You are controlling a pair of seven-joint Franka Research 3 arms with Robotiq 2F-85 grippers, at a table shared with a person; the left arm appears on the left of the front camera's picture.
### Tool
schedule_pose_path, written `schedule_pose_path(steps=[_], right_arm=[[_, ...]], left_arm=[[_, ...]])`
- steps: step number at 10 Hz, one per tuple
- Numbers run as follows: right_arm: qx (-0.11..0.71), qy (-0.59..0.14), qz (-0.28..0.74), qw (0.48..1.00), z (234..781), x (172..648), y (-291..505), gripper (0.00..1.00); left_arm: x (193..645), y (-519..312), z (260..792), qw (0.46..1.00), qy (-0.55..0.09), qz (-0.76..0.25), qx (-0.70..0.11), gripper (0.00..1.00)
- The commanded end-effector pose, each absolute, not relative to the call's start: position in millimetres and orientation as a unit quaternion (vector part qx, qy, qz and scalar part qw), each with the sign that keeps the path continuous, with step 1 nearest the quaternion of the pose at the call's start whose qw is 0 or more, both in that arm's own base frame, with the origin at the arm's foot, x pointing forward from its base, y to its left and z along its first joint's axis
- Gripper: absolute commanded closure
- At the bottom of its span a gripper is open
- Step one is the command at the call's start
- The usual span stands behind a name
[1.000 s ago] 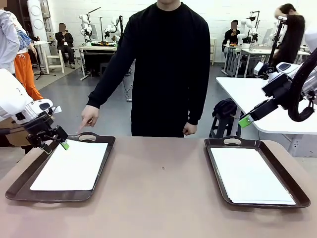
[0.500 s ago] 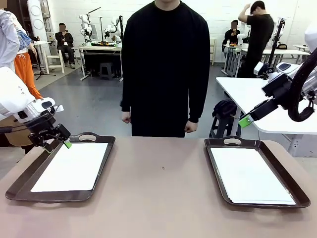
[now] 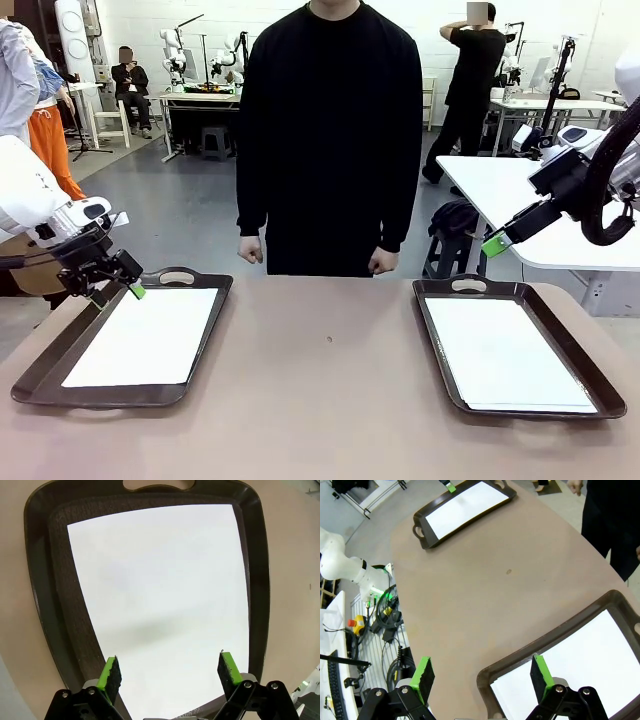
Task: Sort the A4 documents.
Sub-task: Place the A4 Paper in the designated Handle tray.
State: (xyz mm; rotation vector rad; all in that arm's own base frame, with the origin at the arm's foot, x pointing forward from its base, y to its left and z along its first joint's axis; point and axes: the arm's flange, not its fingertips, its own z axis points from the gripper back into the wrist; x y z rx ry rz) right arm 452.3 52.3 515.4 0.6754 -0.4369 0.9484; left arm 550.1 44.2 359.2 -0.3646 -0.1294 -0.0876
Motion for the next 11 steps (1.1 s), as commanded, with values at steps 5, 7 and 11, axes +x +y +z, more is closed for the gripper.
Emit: schedule_pose_path(steps=[5, 7, 11], right_arm=[[0.316, -0.208, 0.445, 0.812, 515.6, 452.6, 52.8, 0.00], [0.316, -0.208, 0.445, 0.812, 515.6, 452.6, 52.8, 0.00], [0.316, -0.208, 0.445, 0.812, 515.6, 452.6, 52.8, 0.00]], left_arm=[[550.9, 45.2, 359.5, 0.982, -0.067, -0.044, -0.172, 0.00], [550.9, 45.2, 359.5, 0.982, -0.067, -0.044, -0.172, 0.00], [550.9, 45.2, 359.5, 0.982, -0.067, -0.044, -0.172, 0.00]])
